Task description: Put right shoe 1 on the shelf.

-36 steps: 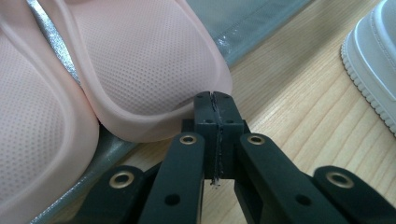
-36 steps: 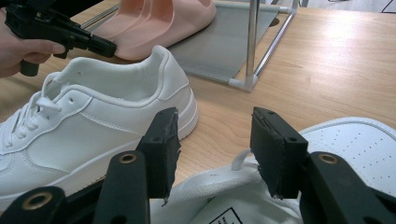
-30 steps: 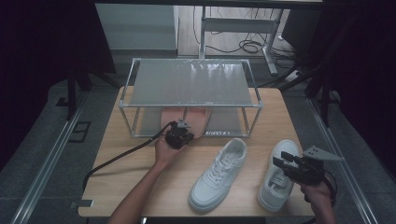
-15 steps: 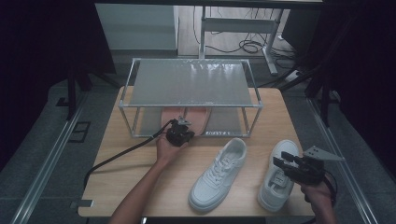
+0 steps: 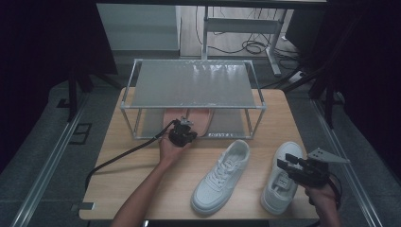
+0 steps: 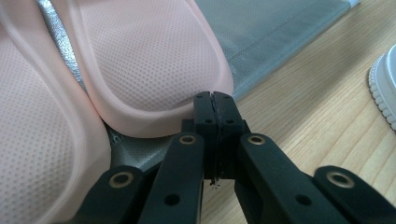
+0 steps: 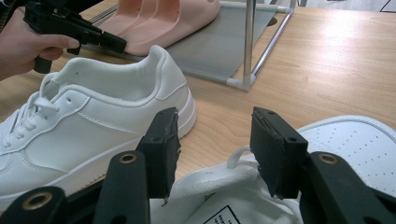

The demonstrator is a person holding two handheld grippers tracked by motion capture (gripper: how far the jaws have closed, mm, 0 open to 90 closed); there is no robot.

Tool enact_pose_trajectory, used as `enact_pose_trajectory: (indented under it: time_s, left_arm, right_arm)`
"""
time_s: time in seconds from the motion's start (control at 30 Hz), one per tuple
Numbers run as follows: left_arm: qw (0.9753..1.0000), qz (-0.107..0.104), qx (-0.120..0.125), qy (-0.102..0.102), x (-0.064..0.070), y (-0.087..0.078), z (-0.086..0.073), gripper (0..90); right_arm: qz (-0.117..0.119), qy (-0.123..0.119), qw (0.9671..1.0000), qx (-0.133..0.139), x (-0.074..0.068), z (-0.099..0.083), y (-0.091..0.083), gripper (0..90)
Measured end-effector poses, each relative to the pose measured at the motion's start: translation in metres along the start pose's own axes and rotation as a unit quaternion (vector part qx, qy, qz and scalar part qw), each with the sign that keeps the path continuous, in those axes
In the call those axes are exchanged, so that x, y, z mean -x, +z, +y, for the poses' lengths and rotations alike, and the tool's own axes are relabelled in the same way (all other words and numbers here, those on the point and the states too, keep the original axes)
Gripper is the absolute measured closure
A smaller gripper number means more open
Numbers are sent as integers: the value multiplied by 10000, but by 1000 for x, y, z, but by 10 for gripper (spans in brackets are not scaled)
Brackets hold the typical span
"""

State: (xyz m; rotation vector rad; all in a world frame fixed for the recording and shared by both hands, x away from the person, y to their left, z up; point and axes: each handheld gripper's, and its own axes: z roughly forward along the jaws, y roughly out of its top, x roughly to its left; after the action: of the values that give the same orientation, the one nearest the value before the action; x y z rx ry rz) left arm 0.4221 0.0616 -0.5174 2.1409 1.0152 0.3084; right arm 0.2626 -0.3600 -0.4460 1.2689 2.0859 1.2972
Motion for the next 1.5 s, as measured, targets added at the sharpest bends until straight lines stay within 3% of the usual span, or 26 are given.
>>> enact_pose_trajectory:
  time_s: [0.2,0.5,0.7,0.77,1.17,1.5]
  left_arm:
    - [10000,60,12,-14,1,-3,-1,885]
    - [9998,80,132,126,14,-25,-5,886]
    - [9996,-59,217,154,21,-43,-14,885]
    - [9994,-199,266,18,20,-49,-19,885]
    - [9982,-8,528,-282,12,-82,-63,883]
    - [9981,138,494,-330,16,-101,-85,869]
  right_arm:
    - [8,-9,10000,-10,0,0,0,520]
    - [-9,-13,10000,11,0,0,-3,520]
    - [-7,-17,10000,31,-1,1,-3,520]
    - [-6,-18,10000,17,-1,1,-3,520]
    - [6,-52,10000,-21,-3,1,-1,520]
    - [23,-67,10000,-25,-4,1,-1,520]
